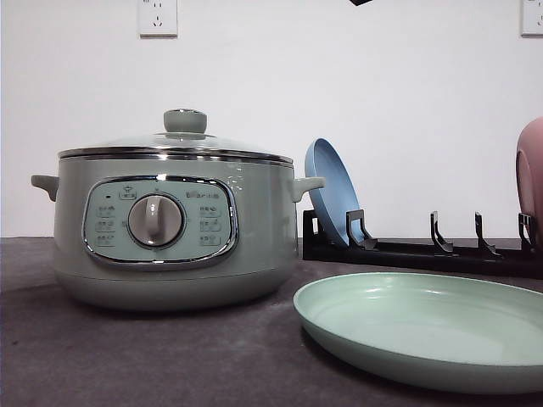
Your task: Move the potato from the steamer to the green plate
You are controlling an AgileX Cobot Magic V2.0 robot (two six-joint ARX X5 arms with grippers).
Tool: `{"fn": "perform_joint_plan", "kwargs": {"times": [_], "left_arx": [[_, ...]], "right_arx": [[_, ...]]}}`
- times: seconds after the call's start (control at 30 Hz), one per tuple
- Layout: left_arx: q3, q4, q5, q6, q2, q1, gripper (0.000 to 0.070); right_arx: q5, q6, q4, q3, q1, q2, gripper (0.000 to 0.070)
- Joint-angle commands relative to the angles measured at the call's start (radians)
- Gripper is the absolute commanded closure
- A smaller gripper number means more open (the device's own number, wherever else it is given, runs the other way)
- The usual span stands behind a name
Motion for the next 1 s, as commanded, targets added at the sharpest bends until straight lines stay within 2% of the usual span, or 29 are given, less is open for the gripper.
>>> {"fn": "perform_joint_plan", "kwargs": {"times": [0.0, 0.2, 0.47, 0.73, 0.97], "left_arx": [[0.023, 0.011, 0.006, -0.003, 0.007, -0.002, 0.0196], [0.083, 0.010, 0.006, -0.018, 0.086, -0.009, 0.0197], [0.388, -0.078, -0.002, 0.000, 0.384, -0.088, 0.0197], [0.723, -0.205, -0.130, 0.040, 0.733, -0.207, 0.0196], [0.905, -0.252, -0.203, 0.051, 0.963, -0.280, 0.0196]], "right_arx": [[-0.001, -0.014, 0.003, 0.018, 0.004, 0.010, 0.0411], [0.000, -0.015, 0.002, 0.018, 0.004, 0.010, 0.0411], [0.000, -0.023, 0.002, 0.018, 0.004, 0.010, 0.0411], [0.000, -0.029, -0.001, 0.018, 0.004, 0.010, 0.0411], [0.001, -0.032, -0.011, 0.018, 0.004, 0.010, 0.0411]]}}
